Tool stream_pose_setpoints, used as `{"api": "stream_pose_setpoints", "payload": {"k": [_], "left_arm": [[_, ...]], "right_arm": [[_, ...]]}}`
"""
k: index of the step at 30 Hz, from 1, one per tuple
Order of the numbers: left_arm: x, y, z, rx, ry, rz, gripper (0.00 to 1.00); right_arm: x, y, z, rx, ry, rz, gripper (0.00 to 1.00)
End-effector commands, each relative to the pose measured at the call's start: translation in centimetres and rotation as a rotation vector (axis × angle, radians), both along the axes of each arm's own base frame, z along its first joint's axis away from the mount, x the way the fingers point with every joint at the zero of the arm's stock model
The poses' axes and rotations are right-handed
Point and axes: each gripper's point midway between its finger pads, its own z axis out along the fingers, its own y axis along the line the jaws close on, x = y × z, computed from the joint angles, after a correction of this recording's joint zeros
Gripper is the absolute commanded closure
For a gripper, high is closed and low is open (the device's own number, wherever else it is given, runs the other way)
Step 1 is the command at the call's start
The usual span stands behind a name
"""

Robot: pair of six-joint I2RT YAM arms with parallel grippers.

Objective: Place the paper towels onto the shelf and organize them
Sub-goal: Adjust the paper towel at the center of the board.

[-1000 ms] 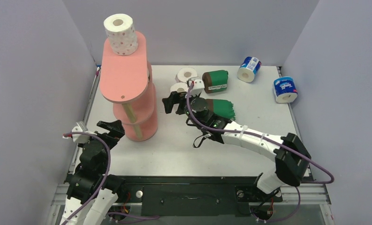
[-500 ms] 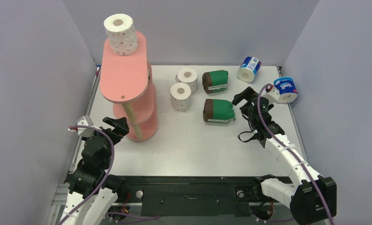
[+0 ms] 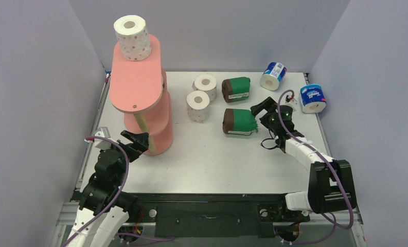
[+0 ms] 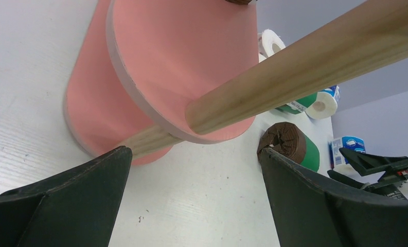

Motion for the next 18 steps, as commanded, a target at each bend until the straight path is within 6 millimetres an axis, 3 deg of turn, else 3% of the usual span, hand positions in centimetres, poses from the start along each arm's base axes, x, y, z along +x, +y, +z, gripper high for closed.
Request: {"api": "stream_pose_setpoints", "payload": {"k": [1, 9, 18], "left_arm": [[0.1, -1.0, 0.2, -0.047, -0.016, -0.038, 0.04], [-0.1, -1.3, -0.1, -0.059, -0.009, -0.049, 0.04], [-0.3, -1.3, -0.7, -0.055, 0.014, -0.049, 0.04]], "right_arm": [[1.9, 1.5, 1.2, 0.039, -0.077, 0.061, 0.01], [2.2, 3.7, -1.4, 0.013, -0.016, 0.125, 0.03], [0.3, 8.1, -0.8, -0.023, -0.032, 0.226, 0.03]]}}
